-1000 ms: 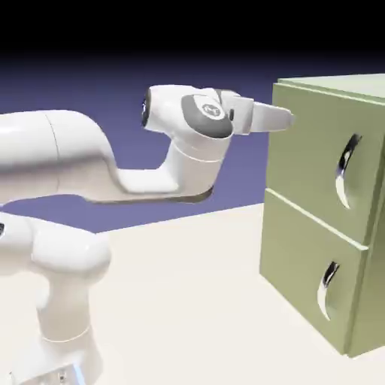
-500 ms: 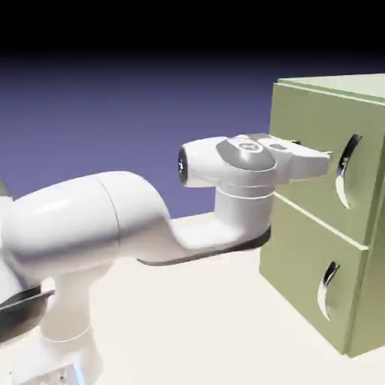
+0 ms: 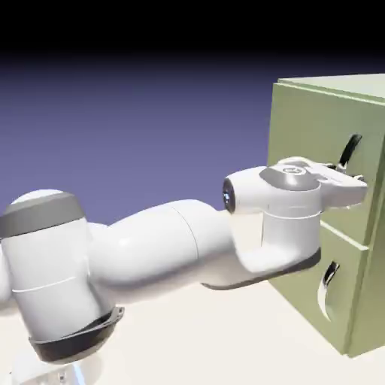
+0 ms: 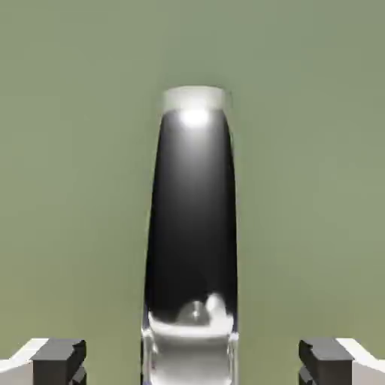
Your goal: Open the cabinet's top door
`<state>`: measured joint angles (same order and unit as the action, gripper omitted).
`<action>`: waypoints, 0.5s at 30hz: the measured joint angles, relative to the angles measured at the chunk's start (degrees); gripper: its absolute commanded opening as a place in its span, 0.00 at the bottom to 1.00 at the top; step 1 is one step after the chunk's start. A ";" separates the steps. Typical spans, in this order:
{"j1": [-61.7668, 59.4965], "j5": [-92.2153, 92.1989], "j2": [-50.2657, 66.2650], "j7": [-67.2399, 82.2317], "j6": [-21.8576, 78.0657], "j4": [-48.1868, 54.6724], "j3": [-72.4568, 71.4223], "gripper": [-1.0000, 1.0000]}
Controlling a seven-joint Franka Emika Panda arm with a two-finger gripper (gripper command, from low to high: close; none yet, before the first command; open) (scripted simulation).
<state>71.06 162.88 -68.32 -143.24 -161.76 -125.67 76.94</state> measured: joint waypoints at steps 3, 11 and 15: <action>-4.92 -1.35 0.48 -0.80 5.52 -6.23 -2.82 0.00; -13.70 2.50 11.91 -17.57 7.43 -10.70 -8.52 0.00; -21.45 0.57 16.15 -22.49 10.94 -15.81 -14.88 0.00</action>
<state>49.60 163.44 -52.17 -165.73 -150.82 -141.49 62.07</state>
